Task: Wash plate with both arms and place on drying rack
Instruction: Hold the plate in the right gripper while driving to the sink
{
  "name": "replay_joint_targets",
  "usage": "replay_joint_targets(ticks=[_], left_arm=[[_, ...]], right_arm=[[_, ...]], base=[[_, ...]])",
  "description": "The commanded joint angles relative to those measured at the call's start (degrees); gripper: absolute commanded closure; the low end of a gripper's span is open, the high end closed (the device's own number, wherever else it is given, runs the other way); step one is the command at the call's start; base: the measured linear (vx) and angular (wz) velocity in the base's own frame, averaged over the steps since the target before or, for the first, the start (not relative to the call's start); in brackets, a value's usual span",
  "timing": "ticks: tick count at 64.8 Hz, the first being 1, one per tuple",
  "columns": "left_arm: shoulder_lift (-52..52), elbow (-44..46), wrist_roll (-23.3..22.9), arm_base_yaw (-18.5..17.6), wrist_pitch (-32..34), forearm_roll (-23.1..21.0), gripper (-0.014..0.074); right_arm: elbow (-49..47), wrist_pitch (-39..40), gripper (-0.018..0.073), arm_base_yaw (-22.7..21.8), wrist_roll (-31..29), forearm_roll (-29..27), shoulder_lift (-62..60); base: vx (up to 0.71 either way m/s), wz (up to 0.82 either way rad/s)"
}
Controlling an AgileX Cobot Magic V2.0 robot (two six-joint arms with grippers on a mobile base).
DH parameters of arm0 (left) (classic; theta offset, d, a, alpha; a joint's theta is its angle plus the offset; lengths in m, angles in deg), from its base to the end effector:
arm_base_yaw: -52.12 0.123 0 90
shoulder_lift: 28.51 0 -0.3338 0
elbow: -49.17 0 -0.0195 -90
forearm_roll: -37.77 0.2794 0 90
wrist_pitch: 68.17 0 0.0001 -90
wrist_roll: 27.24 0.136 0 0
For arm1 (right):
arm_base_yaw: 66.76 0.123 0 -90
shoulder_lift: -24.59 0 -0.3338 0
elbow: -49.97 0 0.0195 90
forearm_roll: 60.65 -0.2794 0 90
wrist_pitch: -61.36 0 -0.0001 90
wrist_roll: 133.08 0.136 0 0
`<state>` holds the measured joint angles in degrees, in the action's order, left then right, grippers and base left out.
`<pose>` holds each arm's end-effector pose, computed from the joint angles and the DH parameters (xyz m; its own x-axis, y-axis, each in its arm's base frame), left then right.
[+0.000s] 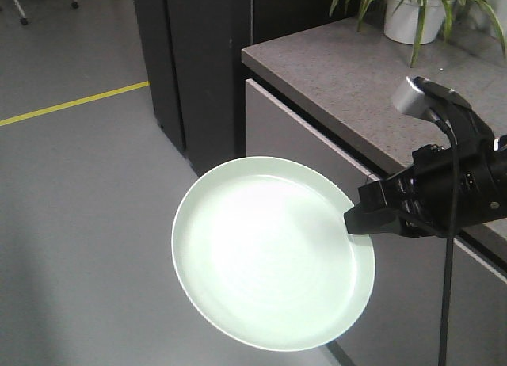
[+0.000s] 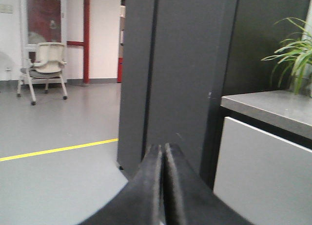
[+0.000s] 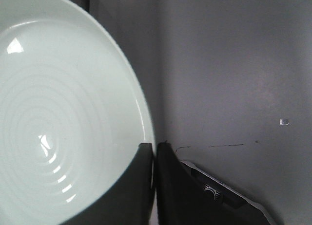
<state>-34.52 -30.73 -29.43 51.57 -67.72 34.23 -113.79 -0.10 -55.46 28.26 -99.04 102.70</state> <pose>0.0809 -0.0007 0.2080 0.0778 -0.1006 -0.9919 0.0170 0.9949 -0.0996 0.2491 0.1255 0.3496 -0.8609 -0.1411 -0.4888 -0.4041 0.7733 0.4885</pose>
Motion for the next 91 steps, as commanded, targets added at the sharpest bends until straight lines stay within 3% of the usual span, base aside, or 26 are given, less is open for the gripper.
replay_joint_targets(ticks=[1, 91], left_arm=[[0.9, 1.5, -0.5, -0.4, 4.4, -0.4, 0.0603], [0.9, 1.5, -0.5, -0.4, 4.4, -0.4, 0.0603]], right_arm=[[-1.2, 1.5, 0.0568, 0.0, -0.4, -2.8, -1.6], [-1.2, 1.6, 0.0568, 0.0, -0.4, -2.8, -1.6]], base=[[0.09, -0.34], [0.09, -0.31]])
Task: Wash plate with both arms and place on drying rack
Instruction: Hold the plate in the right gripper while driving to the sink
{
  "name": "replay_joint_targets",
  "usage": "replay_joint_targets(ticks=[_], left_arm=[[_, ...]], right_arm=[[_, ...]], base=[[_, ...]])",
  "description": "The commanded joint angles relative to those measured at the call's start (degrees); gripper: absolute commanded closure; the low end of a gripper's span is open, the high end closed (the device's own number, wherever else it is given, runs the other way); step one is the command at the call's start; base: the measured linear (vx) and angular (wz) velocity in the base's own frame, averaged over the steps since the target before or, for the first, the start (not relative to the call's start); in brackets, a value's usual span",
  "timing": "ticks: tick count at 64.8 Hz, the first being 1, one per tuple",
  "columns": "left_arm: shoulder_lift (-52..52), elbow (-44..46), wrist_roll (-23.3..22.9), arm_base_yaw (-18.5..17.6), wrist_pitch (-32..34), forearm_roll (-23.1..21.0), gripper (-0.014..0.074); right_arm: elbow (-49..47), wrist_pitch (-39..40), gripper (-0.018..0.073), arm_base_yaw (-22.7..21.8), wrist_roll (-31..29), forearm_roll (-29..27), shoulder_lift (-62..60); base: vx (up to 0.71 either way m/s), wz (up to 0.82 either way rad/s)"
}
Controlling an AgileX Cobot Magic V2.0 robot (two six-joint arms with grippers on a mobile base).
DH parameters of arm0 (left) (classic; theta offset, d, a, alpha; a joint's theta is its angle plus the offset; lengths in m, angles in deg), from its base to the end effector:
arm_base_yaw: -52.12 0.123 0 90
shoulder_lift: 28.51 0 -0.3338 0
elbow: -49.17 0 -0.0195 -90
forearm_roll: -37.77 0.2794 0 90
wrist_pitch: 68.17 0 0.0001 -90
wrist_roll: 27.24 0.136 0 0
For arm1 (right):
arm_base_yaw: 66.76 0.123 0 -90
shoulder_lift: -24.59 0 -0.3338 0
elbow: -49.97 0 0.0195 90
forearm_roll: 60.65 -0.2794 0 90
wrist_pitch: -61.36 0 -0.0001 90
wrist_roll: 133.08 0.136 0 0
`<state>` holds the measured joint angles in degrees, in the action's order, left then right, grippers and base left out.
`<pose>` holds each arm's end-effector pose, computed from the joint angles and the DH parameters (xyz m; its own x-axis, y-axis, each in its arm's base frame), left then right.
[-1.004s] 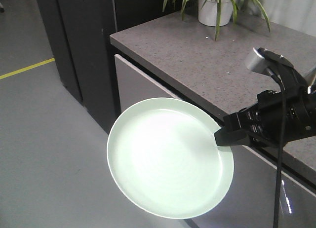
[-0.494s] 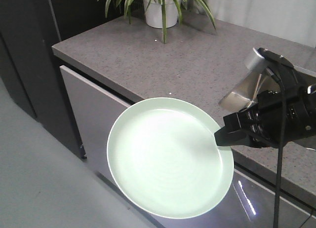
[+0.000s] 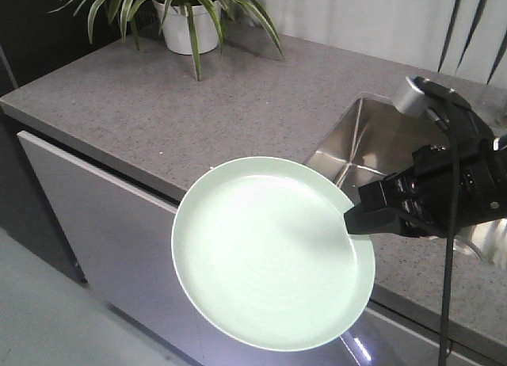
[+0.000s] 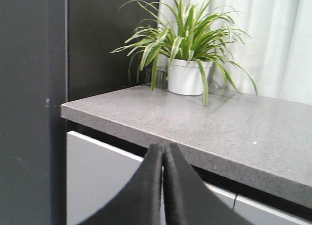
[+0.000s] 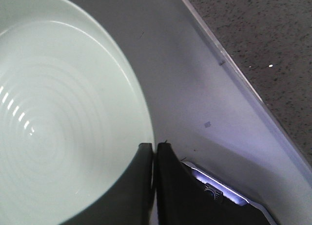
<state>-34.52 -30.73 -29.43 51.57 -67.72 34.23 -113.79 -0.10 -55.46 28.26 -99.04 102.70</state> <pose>0.0809 -0.0007 0.2080 0.0778 -0.1006 -0.9919 0.0170 0.9949 -0.0996 0.2491 0.1255 0.3496 -0.8609 -0.1411 -0.4888 -0.4041 0.7733 0.4885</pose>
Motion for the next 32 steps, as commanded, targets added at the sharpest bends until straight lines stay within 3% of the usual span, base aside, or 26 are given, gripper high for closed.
replay_joint_targets(ticks=[1, 32], left_arm=[[0.9, 1.5, -0.5, -0.4, 4.4, -0.4, 0.0603], [0.9, 1.5, -0.5, -0.4, 4.4, -0.4, 0.0603]], right_arm=[[-1.2, 1.6, 0.0568, 0.0, -0.4, -2.8, -1.6], [-1.2, 1.5, 0.0568, 0.0, -0.4, -2.8, -1.6]], base=[[0.09, -0.23], [0.07, -0.22]])
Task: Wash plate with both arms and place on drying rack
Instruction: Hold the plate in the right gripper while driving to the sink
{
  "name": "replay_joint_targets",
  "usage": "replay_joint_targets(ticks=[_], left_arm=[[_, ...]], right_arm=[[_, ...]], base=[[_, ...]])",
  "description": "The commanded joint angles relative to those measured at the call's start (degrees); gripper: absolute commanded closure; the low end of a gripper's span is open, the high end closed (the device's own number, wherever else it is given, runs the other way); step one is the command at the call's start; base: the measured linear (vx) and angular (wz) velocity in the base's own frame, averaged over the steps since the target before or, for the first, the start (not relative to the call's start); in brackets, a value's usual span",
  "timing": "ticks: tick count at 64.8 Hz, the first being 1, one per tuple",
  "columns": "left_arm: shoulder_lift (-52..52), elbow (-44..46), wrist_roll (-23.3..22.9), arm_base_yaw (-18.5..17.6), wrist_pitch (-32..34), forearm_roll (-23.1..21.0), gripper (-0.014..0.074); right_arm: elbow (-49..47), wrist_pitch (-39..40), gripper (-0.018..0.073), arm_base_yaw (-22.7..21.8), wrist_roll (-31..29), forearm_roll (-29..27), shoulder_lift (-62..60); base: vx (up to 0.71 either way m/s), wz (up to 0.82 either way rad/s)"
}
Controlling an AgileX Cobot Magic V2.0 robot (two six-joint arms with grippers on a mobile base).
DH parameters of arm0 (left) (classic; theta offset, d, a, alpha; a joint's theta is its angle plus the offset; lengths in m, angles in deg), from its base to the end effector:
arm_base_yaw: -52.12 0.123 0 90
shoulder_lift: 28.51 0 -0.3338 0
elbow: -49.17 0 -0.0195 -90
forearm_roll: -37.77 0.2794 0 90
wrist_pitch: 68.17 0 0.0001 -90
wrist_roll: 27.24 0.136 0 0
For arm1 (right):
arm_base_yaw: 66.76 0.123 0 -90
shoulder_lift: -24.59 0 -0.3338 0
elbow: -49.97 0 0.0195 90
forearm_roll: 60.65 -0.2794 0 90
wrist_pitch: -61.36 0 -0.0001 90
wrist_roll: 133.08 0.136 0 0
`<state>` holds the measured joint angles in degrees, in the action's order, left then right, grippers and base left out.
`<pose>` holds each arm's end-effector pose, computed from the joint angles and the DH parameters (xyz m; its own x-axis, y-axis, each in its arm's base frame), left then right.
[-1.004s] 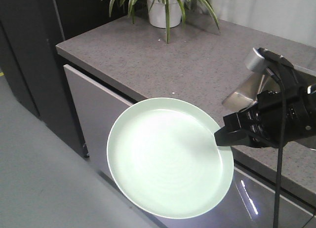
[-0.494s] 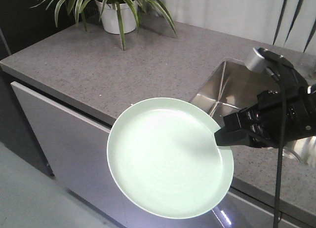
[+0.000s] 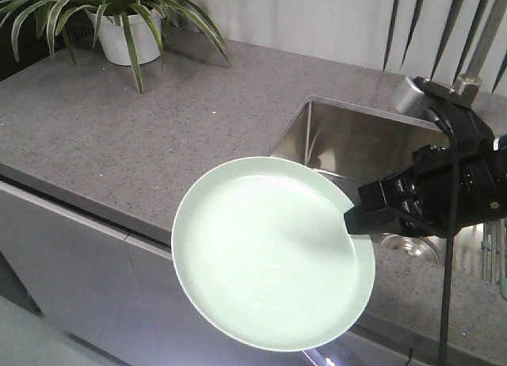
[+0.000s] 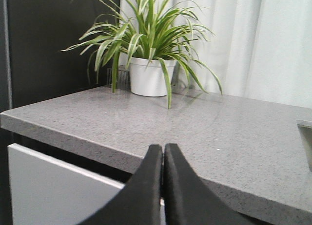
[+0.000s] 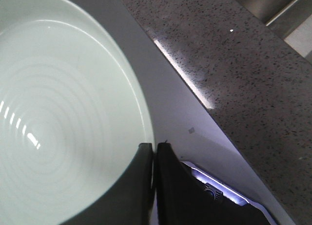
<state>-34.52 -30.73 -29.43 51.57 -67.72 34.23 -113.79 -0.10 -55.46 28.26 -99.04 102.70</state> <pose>0.0809 -0.0007 0.2080 0.0778 -0.1006 -0.9919 0.0170 0.9949 -0.0996 0.2491 0.1255 0.3496 -0.8609 -0.1411 -0.4888 -0.4041 0.7733 0.4885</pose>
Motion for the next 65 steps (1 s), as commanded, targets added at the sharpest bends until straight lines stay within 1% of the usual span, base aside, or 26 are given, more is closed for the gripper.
replay_joint_targets(ticks=[1, 29, 65], left_arm=[[0.9, 1.5, -0.5, -0.4, 4.4, -0.4, 0.0603], [0.9, 1.5, -0.5, -0.4, 4.4, -0.4, 0.0603], [0.9, 1.5, -0.5, -0.4, 4.4, -0.4, 0.0603]], right_arm=[[-1.2, 1.5, 0.0568, 0.0, -0.4, -2.8, -1.6], [-1.2, 1.5, 0.0568, 0.0, -0.4, -2.8, -1.6], [-1.2, 1.6, 0.0568, 0.0, -0.4, -2.8, -1.6]], base=[[0.07, -0.2], [0.06, -0.2], [0.07, -0.1]])
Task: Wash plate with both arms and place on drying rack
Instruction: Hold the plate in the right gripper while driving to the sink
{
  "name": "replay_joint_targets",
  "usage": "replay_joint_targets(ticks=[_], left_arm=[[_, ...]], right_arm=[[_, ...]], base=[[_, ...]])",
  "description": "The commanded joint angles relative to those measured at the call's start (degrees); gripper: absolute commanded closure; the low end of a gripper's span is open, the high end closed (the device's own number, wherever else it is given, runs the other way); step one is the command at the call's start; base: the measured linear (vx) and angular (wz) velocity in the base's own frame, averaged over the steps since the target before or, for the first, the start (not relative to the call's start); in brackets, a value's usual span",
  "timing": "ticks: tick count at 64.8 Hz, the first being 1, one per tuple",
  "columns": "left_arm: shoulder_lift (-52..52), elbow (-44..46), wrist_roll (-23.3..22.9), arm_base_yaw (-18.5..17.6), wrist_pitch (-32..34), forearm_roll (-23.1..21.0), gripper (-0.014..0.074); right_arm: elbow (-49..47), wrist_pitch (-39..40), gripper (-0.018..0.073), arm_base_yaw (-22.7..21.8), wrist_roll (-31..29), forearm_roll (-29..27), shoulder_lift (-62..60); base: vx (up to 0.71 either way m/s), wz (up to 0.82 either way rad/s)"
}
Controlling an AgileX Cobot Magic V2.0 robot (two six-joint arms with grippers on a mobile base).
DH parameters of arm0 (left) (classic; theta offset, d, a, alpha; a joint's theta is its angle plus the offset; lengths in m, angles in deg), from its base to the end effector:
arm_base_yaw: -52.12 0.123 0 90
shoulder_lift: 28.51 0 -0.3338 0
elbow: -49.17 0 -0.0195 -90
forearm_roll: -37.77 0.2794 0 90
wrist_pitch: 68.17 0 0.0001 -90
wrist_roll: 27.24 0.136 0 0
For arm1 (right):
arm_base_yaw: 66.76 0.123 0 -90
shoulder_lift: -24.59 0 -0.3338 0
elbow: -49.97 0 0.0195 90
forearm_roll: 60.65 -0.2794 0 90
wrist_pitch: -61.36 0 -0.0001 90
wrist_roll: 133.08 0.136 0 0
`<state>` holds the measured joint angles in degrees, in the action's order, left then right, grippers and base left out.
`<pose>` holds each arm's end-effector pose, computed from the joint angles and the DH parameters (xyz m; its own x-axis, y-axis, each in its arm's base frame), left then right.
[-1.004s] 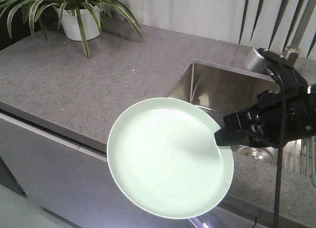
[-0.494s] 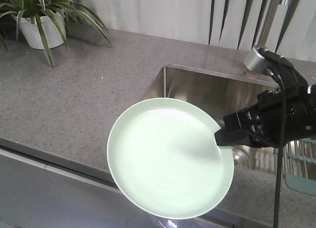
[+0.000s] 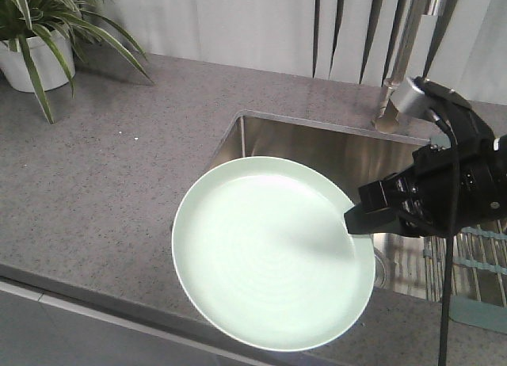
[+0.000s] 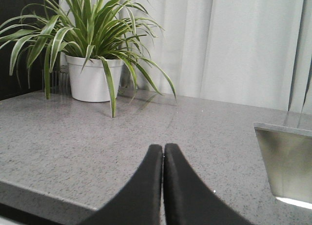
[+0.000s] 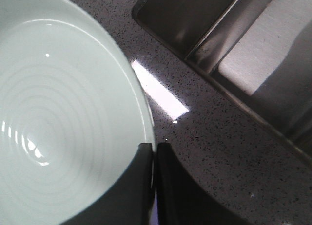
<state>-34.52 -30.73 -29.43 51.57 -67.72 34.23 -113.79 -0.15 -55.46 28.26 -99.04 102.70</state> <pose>0.0809 -0.0007 0.2080 0.0778 -0.1006 -0.9919 0.0170 0.9949 -0.0996 0.2490 0.1255 0.3495 -0.8612 -0.1416 -0.4882 -0.4042 0.7732 0.4887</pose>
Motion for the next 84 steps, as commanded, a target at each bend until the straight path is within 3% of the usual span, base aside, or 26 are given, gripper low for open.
replay_joint_targets(ticks=[1, 84], left_arm=[[0.9, 1.5, -0.5, -0.4, 4.4, -0.4, 0.0603], [0.9, 1.5, -0.5, -0.4, 4.4, -0.4, 0.0603]], right_arm=[[-1.2, 1.6, 0.0568, 0.0, -0.4, -2.8, -1.6], [-1.2, 1.6, 0.0568, 0.0, -0.4, -2.9, -1.6]], base=[[0.07, -0.08], [0.07, -0.11]])
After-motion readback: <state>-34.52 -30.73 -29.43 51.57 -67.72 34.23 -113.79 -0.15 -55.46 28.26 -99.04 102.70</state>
